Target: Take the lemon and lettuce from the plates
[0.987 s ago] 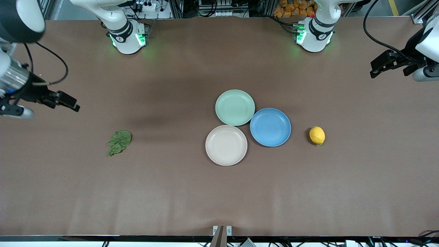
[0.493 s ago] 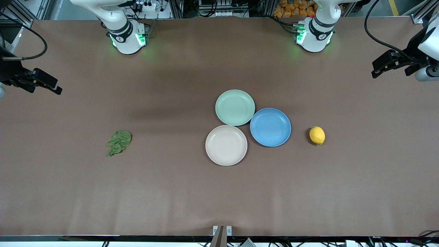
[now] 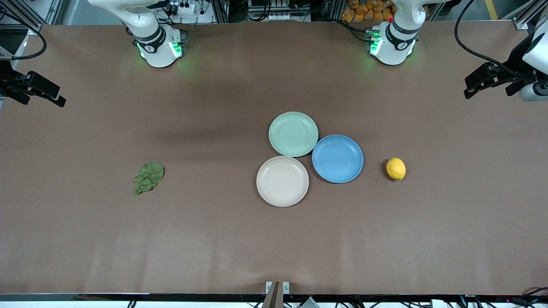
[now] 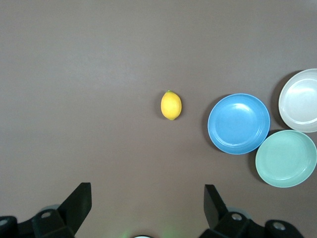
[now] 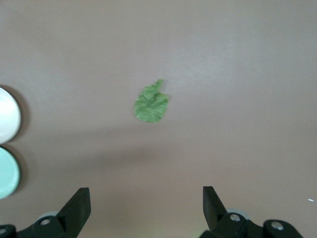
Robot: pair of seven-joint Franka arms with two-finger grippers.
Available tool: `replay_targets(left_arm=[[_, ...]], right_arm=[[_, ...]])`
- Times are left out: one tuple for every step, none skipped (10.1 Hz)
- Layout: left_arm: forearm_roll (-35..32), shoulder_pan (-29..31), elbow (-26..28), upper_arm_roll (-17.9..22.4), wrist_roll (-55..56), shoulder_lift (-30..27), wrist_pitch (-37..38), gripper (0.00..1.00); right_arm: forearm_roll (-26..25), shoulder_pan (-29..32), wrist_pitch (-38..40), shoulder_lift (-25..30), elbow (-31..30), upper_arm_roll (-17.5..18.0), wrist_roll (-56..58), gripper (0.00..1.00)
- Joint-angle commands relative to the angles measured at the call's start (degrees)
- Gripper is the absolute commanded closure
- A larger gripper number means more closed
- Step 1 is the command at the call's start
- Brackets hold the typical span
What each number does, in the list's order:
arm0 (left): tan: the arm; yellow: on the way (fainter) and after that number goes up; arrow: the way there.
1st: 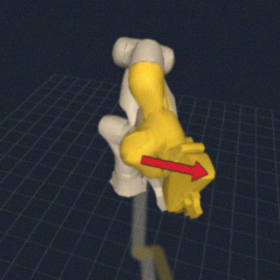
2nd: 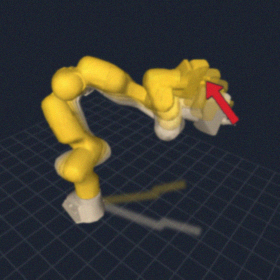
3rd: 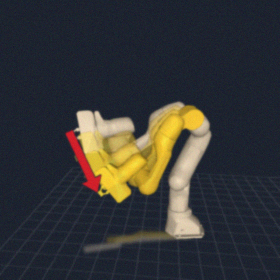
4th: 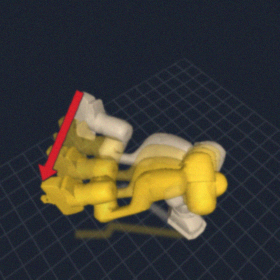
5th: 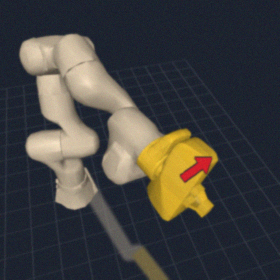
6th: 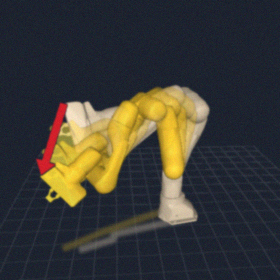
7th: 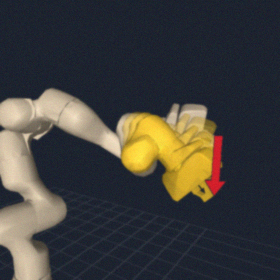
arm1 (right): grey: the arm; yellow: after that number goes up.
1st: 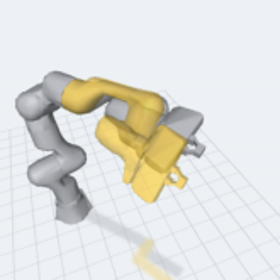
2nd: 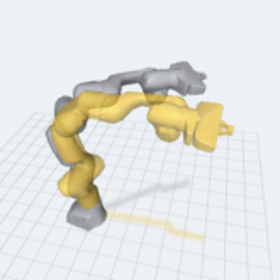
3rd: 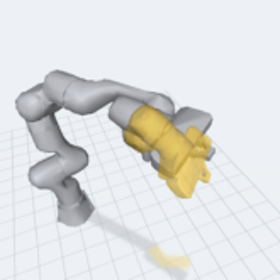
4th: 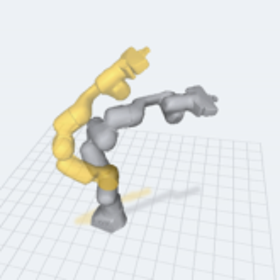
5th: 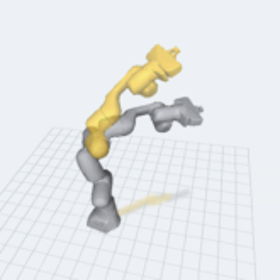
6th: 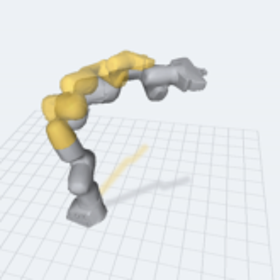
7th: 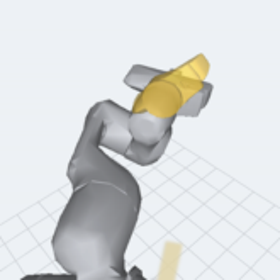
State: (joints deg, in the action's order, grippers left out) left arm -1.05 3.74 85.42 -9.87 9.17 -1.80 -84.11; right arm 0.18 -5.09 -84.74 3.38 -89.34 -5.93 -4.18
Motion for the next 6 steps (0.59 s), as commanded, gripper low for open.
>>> replay_targets(left_arm=[[-0.27, 0.57, -1.14, -0.5, -0.47, 0.57, -0.88, 0.0], [-0.18, 0.31, -1.05, -0.58, -0.47, 0.57, -0.88, 0.0], [-0.18, 0.22, -1.05, -0.67, -0.47, 0.57, -0.88, 0.0], [-0.18, 0.56, -1.05, -0.67, -1.16, 0.57, -0.88, 0.0], [-0.09, 0.83, -1.05, -0.59, -1.43, 0.57, -0.88, 0.0], [-0.09, 0.83, -1.05, -0.58, -1.52, 0.66, -0.88, 0.0]], right_arm=[[-2.21, 1.58, 2.47, 0.67, 0.48, 2.33, 1.45, 0.0], [-2.21, 1.58, 2.48, 1.27, 0.48, 2.15, 1.54, 0.0], [-2.21, 1.58, 2.39, 1.8, 0.48, 2.06, 1.63, 0.0], [-2.12, 1.49, 2.39, 1.81, 0.48, 2.15, 1.54, 0.0], [-1.94, 1.49, 2.39, 1.81, 0.48, 2.06, 1.72, 0.0], [-1.85, 1.58, 2.48, 2.5, 0.74, 2.06, 3.46, 0.0]])
